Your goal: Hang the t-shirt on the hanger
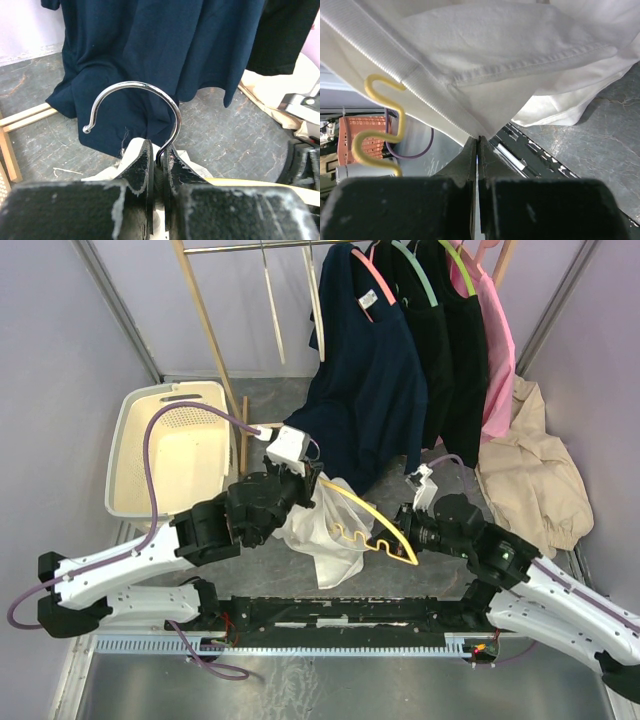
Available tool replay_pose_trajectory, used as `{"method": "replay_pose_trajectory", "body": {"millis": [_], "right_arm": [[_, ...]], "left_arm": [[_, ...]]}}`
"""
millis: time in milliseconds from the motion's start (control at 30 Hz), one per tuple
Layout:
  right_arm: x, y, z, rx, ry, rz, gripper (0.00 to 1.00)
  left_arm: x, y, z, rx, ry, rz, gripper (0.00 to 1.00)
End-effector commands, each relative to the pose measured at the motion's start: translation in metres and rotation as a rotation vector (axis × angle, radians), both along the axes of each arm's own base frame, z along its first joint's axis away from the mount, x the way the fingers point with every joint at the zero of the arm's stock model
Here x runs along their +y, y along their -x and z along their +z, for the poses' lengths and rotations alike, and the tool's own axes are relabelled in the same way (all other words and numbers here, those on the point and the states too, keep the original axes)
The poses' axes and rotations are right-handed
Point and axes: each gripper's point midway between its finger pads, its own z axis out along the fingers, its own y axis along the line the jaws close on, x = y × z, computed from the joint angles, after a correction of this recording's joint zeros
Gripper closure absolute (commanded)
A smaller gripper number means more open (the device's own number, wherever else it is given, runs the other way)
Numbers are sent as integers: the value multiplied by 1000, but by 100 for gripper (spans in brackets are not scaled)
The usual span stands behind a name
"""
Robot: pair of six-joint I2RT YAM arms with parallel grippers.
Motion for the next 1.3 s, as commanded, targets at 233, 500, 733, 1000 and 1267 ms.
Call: {"method": "replay_pose_trajectory", "body": {"millis": [233,500,733,1000,1267], "right_arm": [[-17,13,6,31,-36,-40,99],[-31,15,14,20,-19,-83,99],[-41,17,25,8,-16,-103,99],[-48,22,31,9,-7,-106,99],[-60,28,30,17,14,-123,99]], "left_arm": [[35,-15,35,-112,100,167,97],[46,-15,30,-116,67,199,97],[63,-17,28,-120,46,263,97],[75,-20,24,-126,38,331,97],[87,-21,23,-132,27,388,97]]}}
